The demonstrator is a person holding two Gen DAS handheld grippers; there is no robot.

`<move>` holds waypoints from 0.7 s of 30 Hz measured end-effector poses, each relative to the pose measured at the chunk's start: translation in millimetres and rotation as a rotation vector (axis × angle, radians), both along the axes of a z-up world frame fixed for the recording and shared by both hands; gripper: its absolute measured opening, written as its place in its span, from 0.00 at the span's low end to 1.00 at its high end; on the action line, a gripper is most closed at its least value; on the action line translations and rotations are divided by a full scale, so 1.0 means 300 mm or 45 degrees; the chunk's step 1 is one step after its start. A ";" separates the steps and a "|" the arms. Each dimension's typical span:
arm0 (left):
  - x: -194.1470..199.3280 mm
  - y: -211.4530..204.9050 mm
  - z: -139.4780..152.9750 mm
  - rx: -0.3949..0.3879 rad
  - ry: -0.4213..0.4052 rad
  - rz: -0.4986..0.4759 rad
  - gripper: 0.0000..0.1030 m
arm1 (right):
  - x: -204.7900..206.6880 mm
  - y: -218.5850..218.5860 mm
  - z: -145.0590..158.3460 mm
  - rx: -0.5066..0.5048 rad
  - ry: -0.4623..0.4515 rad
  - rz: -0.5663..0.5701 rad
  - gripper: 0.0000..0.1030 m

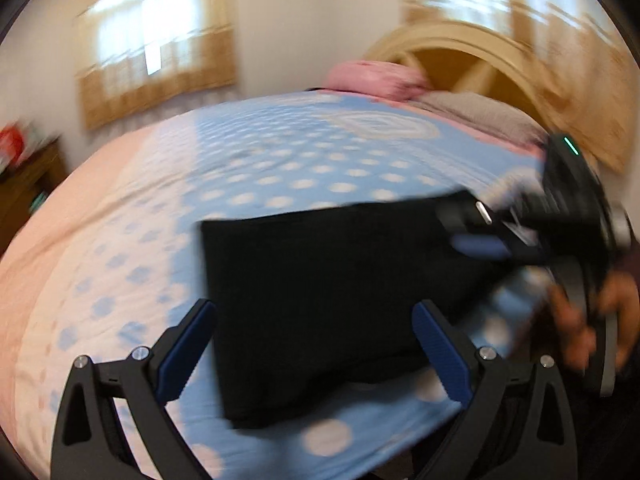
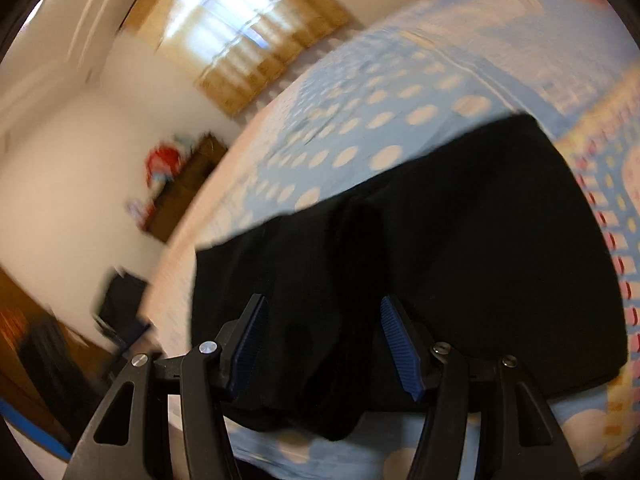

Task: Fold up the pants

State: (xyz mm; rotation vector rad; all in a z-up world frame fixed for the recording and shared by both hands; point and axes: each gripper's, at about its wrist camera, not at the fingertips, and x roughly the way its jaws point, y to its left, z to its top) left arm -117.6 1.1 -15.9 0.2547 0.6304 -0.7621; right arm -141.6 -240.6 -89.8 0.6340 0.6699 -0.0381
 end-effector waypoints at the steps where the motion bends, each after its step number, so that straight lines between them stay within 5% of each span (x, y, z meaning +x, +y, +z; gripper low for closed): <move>1: 0.031 0.025 0.004 -0.022 0.021 0.064 0.98 | 0.012 0.024 0.001 -0.077 0.019 0.014 0.58; 7: 0.141 0.149 0.005 -0.106 0.094 0.322 0.98 | 0.029 0.082 0.029 -0.287 0.047 0.094 0.23; 11: 0.164 0.194 -0.016 -0.095 0.127 0.420 0.98 | 0.004 0.141 0.110 -0.492 -0.023 0.148 0.20; 16: 0.182 0.218 -0.018 -0.101 0.149 0.484 0.98 | -0.051 0.090 0.262 -0.564 -0.157 0.157 0.20; 21: 0.188 0.217 0.000 -0.114 0.139 0.490 0.98 | -0.121 -0.076 0.292 -0.620 -0.084 0.075 0.20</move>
